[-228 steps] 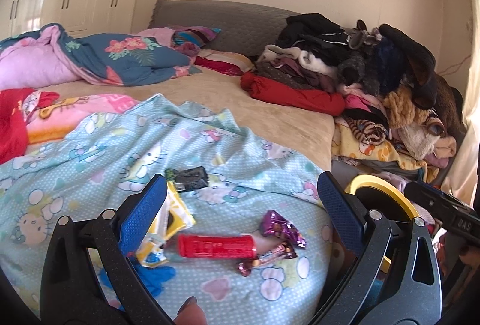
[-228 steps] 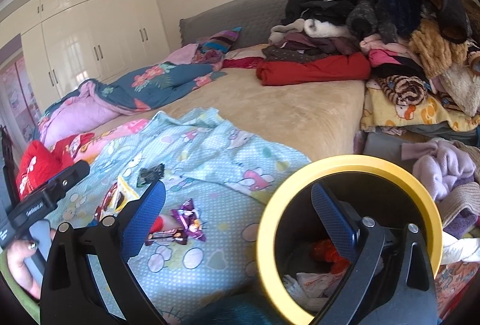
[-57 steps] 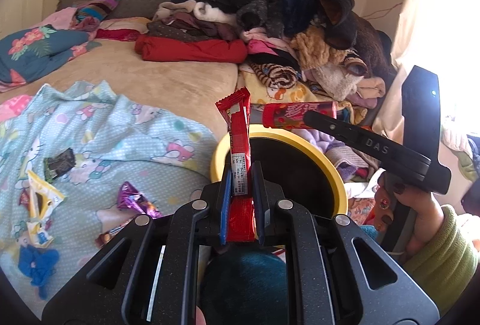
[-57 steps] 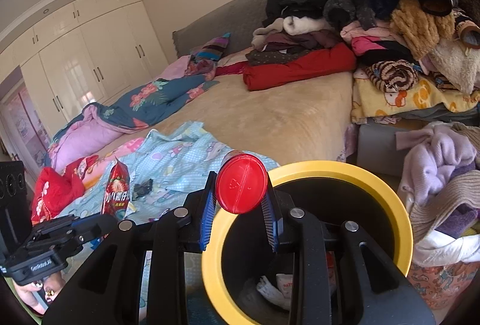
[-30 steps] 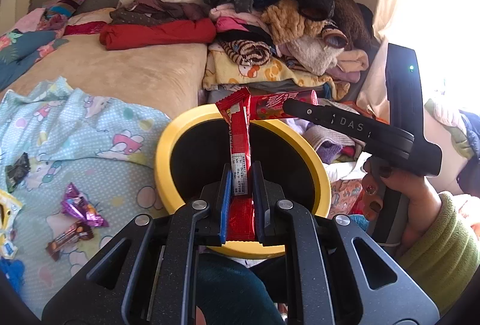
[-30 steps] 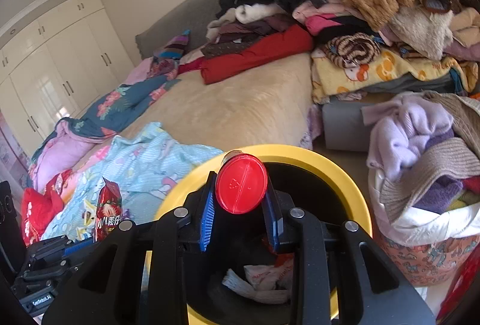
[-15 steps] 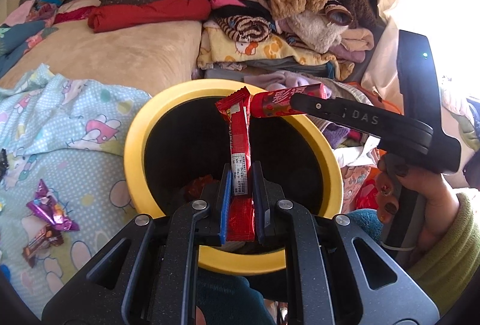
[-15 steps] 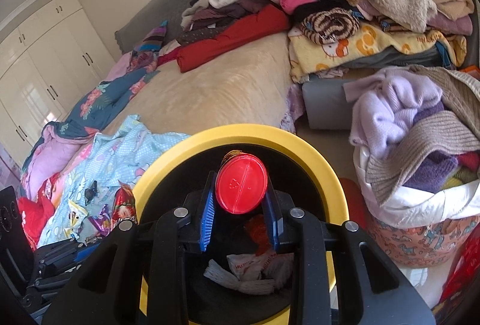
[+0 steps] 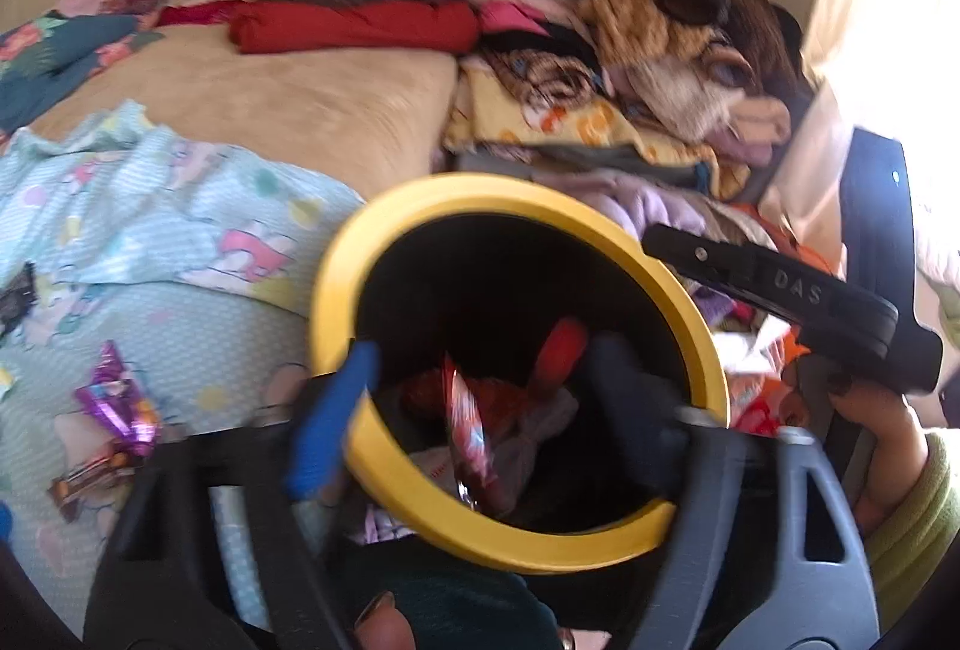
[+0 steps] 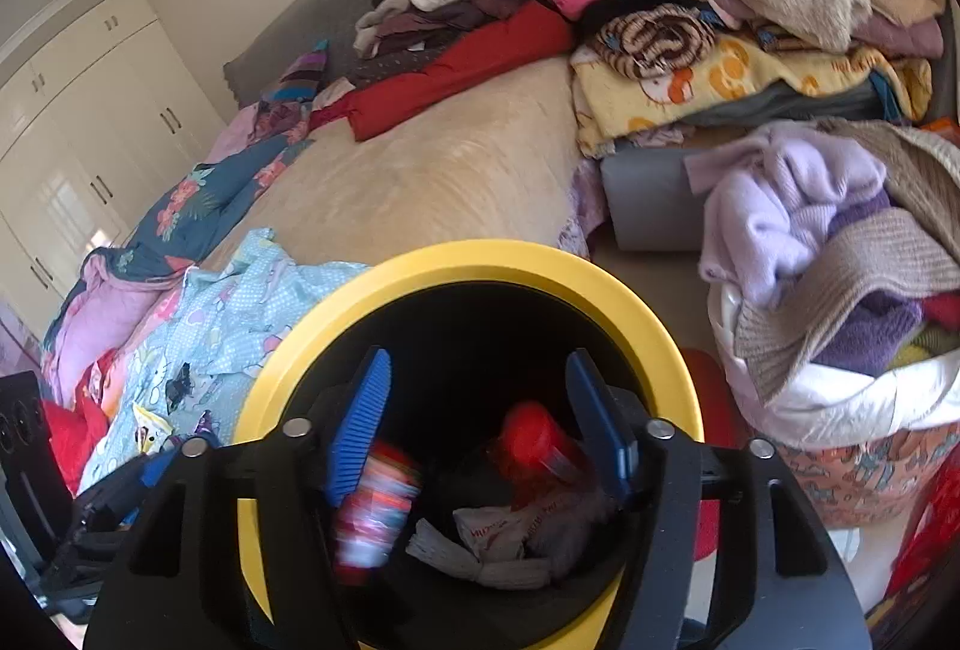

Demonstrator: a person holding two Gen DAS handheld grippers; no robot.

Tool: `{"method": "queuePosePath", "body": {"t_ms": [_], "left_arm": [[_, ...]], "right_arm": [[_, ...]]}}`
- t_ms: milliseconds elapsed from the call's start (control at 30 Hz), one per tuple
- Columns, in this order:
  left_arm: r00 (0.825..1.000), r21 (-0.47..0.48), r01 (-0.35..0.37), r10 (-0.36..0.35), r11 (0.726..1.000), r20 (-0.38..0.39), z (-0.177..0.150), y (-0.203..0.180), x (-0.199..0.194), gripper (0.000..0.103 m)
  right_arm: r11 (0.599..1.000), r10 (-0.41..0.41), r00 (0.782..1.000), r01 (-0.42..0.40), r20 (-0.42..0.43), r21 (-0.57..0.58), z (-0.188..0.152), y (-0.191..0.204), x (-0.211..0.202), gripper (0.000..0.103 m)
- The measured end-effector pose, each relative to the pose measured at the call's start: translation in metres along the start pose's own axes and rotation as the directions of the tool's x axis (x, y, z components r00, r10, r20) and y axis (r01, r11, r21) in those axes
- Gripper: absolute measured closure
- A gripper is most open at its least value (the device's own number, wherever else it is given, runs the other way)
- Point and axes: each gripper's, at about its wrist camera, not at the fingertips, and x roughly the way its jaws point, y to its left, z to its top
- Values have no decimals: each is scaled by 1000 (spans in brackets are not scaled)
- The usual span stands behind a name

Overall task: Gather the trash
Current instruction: 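Open the left tool to drop the wrapper while the right tool releases the tube, then move both open tools back over the remaining trash on the sheet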

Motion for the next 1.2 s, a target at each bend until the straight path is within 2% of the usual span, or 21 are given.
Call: {"method": "queuePosePath", "body": {"t_ms": [33,333,667,1200], "left_arm": [[1000,-8,-16,16,1000,18,0,3,-5,11],[990,-53,-83,88,995,107,2,28,-43,11],[975,-117,-142,160,983,154,-2,62,-75,11],[945,-201,-207,249,958,214,-6,108,-121,11]], "right_arm": [[1000,-5,1000,5,2,-13,0,4,0,37],[996,22,1000,-21,20,-86,-1,43,-3,30],[981,71,997,-67,17,-180,-9,94,-4,27],[954,135,991,-134,-14,-270,-27,153,0,24]]}}
